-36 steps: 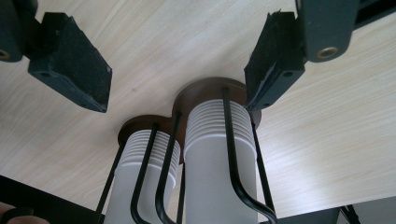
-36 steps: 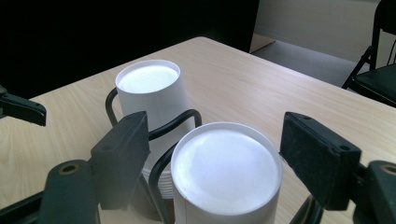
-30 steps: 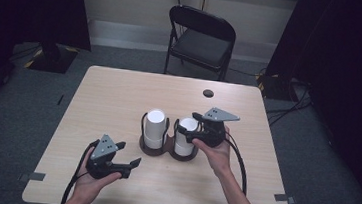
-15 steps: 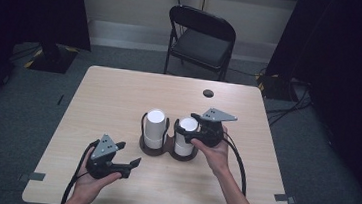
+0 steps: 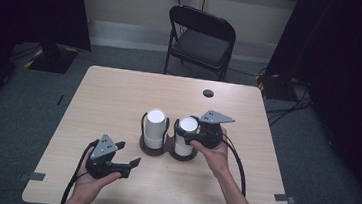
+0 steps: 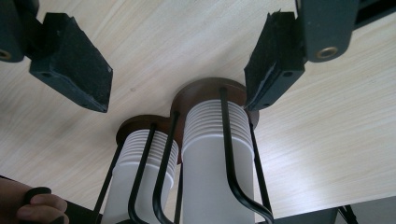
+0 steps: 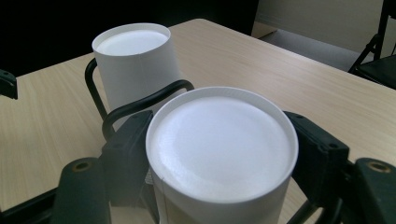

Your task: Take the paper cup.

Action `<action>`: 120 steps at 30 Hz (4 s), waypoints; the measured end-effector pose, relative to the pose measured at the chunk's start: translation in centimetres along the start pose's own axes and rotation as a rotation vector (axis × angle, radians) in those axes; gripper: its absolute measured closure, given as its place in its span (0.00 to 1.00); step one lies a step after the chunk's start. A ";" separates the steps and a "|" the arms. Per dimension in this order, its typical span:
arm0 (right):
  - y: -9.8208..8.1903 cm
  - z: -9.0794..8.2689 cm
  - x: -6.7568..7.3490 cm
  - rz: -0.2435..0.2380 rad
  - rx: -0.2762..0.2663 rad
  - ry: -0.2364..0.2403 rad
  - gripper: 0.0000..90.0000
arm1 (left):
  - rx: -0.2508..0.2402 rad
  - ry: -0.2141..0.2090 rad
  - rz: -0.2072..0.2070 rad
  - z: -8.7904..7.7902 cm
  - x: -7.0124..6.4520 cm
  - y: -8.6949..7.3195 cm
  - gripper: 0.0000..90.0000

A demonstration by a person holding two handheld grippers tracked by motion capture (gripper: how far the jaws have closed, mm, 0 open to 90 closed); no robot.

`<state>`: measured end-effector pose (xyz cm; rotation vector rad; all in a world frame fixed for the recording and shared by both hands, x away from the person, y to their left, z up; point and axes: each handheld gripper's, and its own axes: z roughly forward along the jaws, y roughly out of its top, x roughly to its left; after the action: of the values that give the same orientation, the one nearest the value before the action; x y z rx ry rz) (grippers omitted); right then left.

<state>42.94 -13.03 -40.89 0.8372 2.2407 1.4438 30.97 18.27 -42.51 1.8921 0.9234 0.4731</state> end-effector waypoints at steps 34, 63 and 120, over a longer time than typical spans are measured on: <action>0.3 -0.3 -0.2 -0.005 -0.019 -0.020 0.36 | 0.007 0.017 -0.002 0.2 -0.1 0.0 0.20; 1.2 -0.9 0.1 0.003 -0.055 -0.035 0.37 | 0.021 0.014 -0.005 0.4 -0.2 0.0 0.21; 3.6 -3.4 0.6 0.020 -0.184 -0.060 0.37 | 0.024 -0.008 -0.003 0.3 -0.2 -0.1 0.26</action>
<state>41.56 -13.90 -36.17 0.8337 2.0256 1.5839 30.99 17.94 -42.74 1.9129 0.9305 0.4536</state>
